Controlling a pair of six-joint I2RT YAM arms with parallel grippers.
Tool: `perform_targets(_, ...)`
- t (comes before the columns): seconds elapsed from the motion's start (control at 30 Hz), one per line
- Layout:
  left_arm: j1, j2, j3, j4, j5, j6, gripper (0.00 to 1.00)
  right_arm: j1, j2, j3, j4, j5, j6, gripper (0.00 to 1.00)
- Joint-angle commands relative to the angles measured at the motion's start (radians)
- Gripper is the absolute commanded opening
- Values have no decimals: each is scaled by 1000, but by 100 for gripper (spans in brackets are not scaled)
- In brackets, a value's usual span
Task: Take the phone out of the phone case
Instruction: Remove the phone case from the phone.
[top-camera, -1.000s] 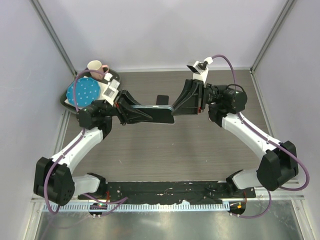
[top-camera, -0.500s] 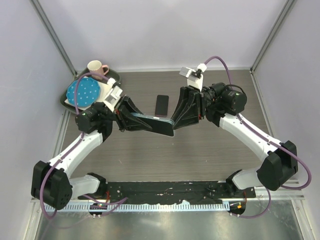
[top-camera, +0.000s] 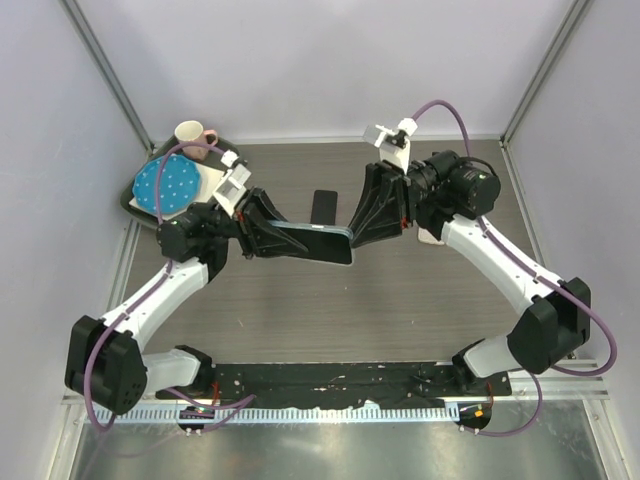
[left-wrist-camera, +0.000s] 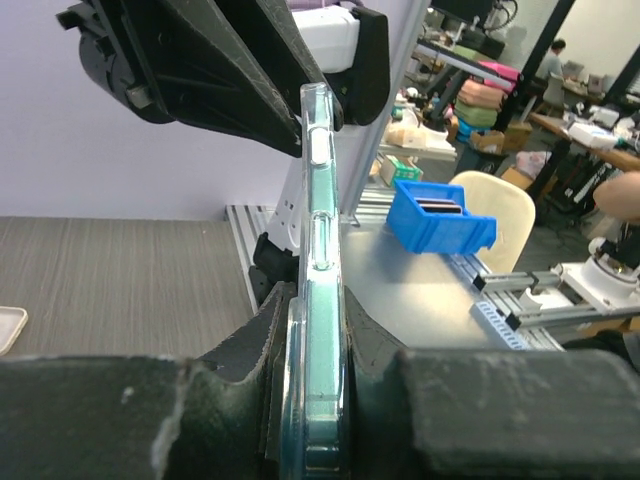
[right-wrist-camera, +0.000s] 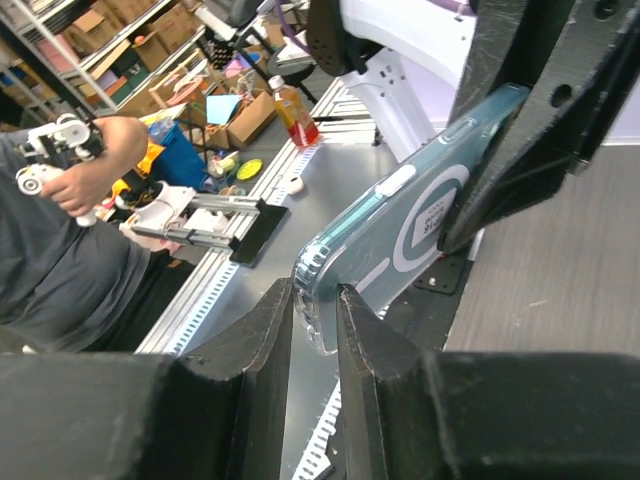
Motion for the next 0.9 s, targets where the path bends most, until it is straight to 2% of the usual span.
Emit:
perform_targets(0.0,-10,8,20,53,-106,-31,0,-54,19,55,326,49,-3,1)
perform_targets(0.27,-22,9,67,138,-154,-121,0,-86,34,7,326,59,-33,1)
perform_targets(0.43,-33,-5,86,138,-162,-161,0,-125,60,2,323,70,-43,1)
perform_targets(0.87,-59,1,118,139,-220,-235,0,-128,50,-88,320,92,-112,1)
